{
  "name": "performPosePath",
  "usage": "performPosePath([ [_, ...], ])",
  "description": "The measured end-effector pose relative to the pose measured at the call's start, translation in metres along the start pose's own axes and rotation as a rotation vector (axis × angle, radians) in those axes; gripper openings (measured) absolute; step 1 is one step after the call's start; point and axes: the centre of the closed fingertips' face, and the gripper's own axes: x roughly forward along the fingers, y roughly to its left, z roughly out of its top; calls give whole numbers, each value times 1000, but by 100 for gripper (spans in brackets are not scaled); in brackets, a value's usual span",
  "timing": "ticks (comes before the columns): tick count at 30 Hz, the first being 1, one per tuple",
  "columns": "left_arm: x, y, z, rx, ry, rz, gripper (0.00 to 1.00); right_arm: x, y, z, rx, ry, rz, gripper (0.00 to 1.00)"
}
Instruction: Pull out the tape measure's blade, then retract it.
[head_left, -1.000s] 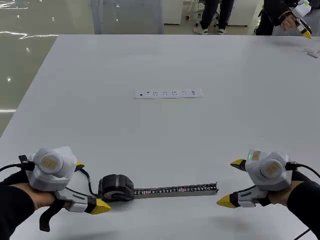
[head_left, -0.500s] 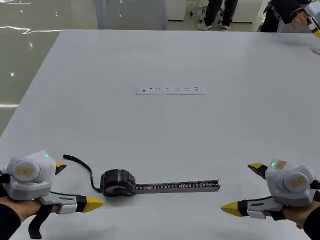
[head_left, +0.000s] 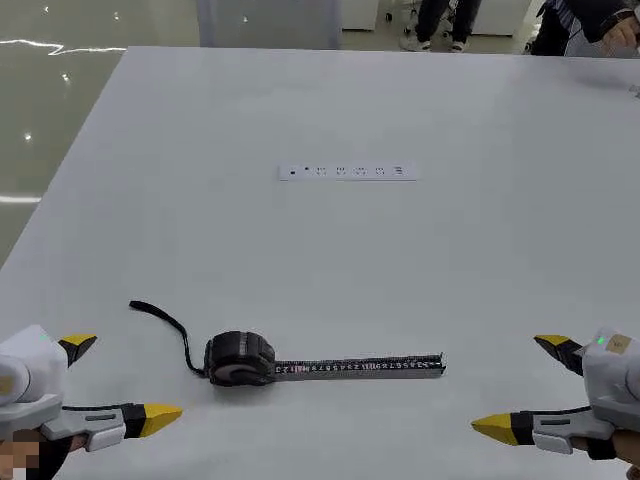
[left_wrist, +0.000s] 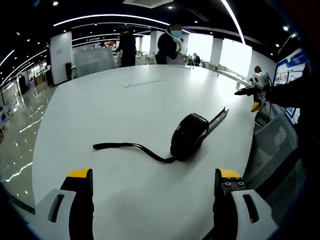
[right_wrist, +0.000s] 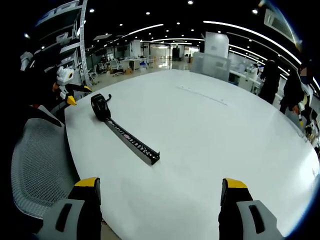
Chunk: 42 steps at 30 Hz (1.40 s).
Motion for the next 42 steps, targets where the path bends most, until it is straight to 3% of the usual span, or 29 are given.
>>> performPosePath([
  [7,-7,3,0,-8,-23,35,99,-10,-4,-18,3,27,-4,99],
  [18,-16,9,-6,-10,-19,50,99,-19,2,-25,14,41,-12,99],
  [42,-21,6,2,-16,-65,49,99,-27,1,-20,-15,42,7,99],
])
